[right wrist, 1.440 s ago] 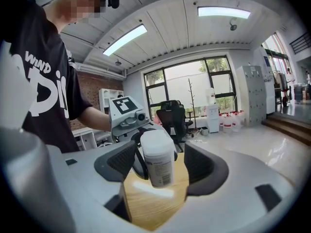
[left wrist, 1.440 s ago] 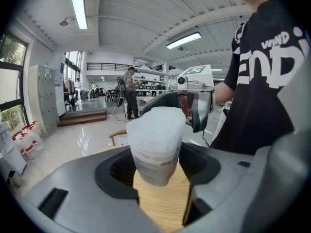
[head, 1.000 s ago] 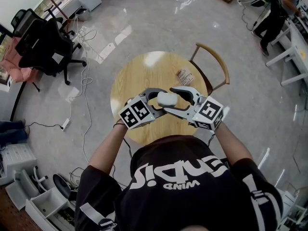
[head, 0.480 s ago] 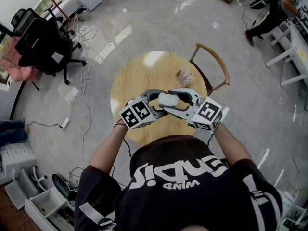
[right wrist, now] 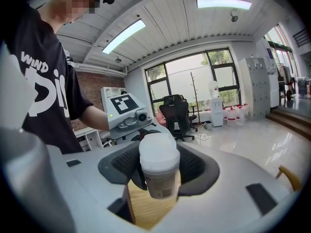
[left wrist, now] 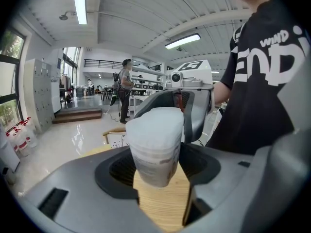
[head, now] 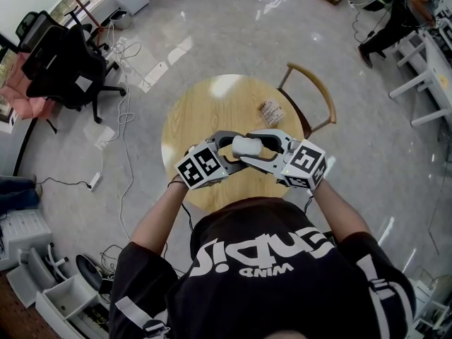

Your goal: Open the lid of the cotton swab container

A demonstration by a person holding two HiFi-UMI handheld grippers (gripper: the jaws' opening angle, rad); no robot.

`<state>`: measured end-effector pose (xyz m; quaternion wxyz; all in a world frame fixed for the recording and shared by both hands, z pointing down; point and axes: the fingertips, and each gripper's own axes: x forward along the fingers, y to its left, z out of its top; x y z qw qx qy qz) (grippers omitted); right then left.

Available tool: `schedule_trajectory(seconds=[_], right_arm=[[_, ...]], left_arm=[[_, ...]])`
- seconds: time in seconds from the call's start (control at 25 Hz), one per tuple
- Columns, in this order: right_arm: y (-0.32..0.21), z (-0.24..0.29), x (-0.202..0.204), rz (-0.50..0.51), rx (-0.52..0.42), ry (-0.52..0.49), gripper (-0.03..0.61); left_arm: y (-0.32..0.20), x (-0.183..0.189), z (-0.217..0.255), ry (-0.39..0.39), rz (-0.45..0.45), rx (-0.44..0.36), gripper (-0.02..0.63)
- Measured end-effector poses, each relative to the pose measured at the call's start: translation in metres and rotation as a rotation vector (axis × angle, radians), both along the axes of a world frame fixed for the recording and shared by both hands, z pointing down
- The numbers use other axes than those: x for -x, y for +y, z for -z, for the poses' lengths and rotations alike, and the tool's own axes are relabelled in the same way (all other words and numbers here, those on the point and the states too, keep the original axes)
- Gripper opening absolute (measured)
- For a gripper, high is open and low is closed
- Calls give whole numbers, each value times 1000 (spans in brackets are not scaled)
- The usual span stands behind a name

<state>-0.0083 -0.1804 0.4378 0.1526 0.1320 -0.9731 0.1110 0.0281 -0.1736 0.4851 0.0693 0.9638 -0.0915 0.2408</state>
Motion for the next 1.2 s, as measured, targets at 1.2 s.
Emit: schedule_trajectory(seconds=[1.2], right_arm=[[-3,-2,-1,-19,565,-133,222]], left_arm=[[14,-1,-24,-36,-27,-58,267]])
